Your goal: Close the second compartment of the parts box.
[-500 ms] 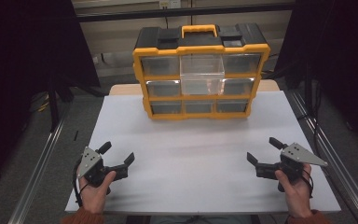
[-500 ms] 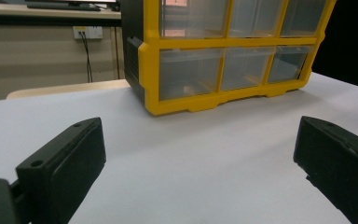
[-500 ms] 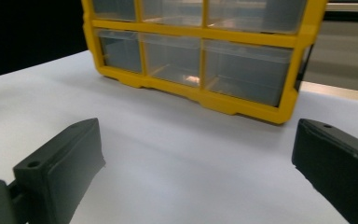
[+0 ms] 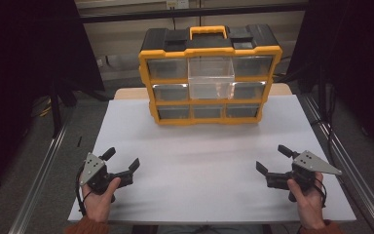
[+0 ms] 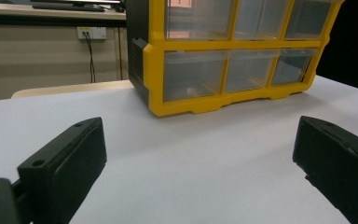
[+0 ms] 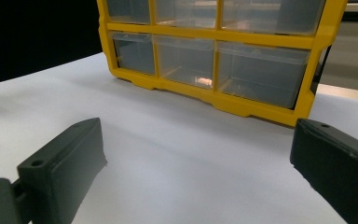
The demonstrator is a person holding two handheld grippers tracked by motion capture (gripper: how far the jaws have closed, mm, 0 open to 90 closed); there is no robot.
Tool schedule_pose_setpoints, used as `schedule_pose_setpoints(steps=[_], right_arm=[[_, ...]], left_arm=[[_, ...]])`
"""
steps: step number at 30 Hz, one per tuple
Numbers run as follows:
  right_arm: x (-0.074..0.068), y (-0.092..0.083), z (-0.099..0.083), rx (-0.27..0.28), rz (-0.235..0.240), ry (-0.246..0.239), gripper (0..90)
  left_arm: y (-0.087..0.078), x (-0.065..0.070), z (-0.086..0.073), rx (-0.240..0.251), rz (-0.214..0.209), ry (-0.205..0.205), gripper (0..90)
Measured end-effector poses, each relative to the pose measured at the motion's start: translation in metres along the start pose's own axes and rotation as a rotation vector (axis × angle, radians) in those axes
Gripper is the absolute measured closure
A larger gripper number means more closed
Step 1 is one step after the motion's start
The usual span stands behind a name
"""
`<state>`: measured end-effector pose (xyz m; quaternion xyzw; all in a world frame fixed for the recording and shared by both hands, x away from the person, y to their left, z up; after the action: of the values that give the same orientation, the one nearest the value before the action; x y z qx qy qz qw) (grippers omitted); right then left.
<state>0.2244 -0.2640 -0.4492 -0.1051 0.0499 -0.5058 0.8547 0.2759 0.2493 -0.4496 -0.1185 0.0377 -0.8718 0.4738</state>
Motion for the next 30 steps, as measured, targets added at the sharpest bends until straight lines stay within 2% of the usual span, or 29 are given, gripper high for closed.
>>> schedule_pose_setpoints(steps=[1,2,3,4,5,7,8,9,10,12,13,14,16,17,21,24,30], right_arm=[[-0.001,-0.001,0.001,-0.001,0.004,-0.014,2.3],[-0.001,-0.001,0.001,0.002,0.009,-0.012,1.8],[-0.002,-0.002,0.002,0.009,0.011,0.003,1.7],[-0.002,-0.002,0.002,0.008,0.015,-0.001,1.7],[-0.002,-0.002,0.003,0.014,0.019,-0.001,1.6],[-0.004,-0.002,0.004,0.016,0.028,0.0,1.2],[-0.005,-0.001,0.004,0.018,0.03,0.0,1.2],[-0.006,-0.001,0.004,0.018,0.031,0.004,0.9],[-0.007,0.0,0.004,0.009,0.046,-0.007,0.9],[-0.008,0.0,0.004,0.004,0.05,-0.007,0.9],[-0.011,0.001,0.004,0.011,0.075,-0.014,0.6],[-0.012,0.0,0.004,0.009,0.085,-0.029,0.6],[-0.014,0.001,0.005,0.02,0.086,-0.019,0.6],[-0.018,0.002,0.007,0.029,0.108,-0.026,0.6],[-0.025,0.004,0.01,0.039,0.141,-0.043,0.6],[-0.03,0.004,0.011,0.046,0.158,-0.055,0.0],[-0.034,0.007,0.015,0.051,0.164,-0.041,0.1]], left_arm=[[-0.001,-0.001,0.001,-0.009,0.001,0.02,2.9],[-0.001,-0.001,0.001,-0.01,-0.005,0.024,2.9],[-0.001,0.0,0.001,-0.011,-0.01,0.021,3.0],[-0.001,0.0,0.001,-0.011,-0.01,0.021,2.9],[-0.001,0.001,0.001,-0.008,0.007,0.017,3.0],[-0.001,0.002,0.001,0.009,0.0,-0.006,3.0],[-0.003,0.0,0.001,-0.014,0.0,0.026,3.0],[-0.002,0.001,0.001,0.005,-0.004,0.0,3.0],[-0.002,0.001,0.001,0.009,-0.001,-0.002,3.0],[-0.003,0.0,0.001,0.009,-0.002,0.002,3.0],[-0.003,0.0,0.002,0.01,-0.005,0.001,3.0],[-0.003,0.0,0.002,0.01,-0.005,0.001,3.0],[-0.002,-0.001,0.002,0.009,0.004,0.003,3.0],[-0.001,-0.001,0.001,0.008,0.0,0.001,3.1],[-0.001,0.0,0.002,0.011,-0.002,0.002,3.1],[-0.002,-0.001,0.003,0.003,0.002,0.023,3.1],[-0.002,-0.002,0.002,0.013,0.007,0.005,3.2]])
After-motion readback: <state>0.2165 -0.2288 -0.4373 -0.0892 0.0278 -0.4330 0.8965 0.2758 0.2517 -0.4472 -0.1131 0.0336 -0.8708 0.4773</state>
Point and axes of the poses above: each handheld gripper's, and its own axes: y roughly forward along the jaws, z roughly out of its top, x roughly to its right, the point moved 1 cm from there along y, roughly forward along the jaws, and after that the axes turned 5 degrees about -y, right-handed, at the moved point
